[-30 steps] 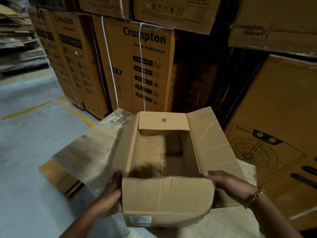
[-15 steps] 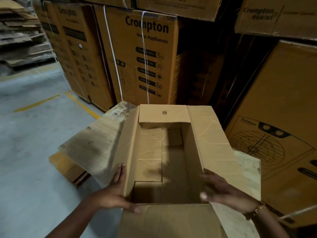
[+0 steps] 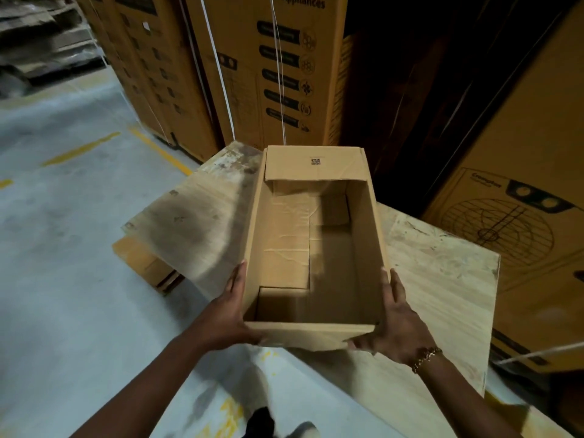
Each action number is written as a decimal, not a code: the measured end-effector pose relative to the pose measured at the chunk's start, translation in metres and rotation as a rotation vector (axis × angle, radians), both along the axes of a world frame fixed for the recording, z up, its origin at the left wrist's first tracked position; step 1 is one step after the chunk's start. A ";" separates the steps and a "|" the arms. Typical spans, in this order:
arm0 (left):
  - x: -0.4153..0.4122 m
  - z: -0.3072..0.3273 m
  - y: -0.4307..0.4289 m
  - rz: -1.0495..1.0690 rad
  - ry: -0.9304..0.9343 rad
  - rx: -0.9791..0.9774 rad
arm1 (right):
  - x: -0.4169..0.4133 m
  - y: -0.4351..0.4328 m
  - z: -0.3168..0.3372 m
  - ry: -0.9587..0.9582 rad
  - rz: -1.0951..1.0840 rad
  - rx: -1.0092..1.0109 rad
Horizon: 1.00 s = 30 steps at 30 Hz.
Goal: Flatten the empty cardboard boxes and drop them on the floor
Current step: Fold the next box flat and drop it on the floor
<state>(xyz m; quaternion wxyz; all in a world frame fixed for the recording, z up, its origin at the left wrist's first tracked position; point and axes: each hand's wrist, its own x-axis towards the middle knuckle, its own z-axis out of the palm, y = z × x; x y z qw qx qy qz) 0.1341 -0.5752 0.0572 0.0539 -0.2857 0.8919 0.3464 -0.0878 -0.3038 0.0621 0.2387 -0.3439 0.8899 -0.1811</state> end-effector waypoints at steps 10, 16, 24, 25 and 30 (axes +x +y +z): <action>-0.003 0.009 -0.016 -0.036 0.001 -0.023 | 0.008 -0.017 0.007 0.029 -0.071 0.083; -0.005 0.014 -0.018 -0.069 -0.129 0.001 | 0.014 -0.016 0.016 -0.019 -0.084 0.144; -0.030 0.012 -0.032 0.060 -0.109 -0.059 | 0.002 -0.034 0.038 0.036 -0.060 0.136; -0.040 0.011 -0.039 0.067 -0.094 -0.097 | -0.004 -0.044 0.038 0.093 -0.064 0.068; -0.103 0.002 -0.084 0.139 -0.082 -0.206 | -0.041 -0.125 0.041 -0.191 -0.190 -0.321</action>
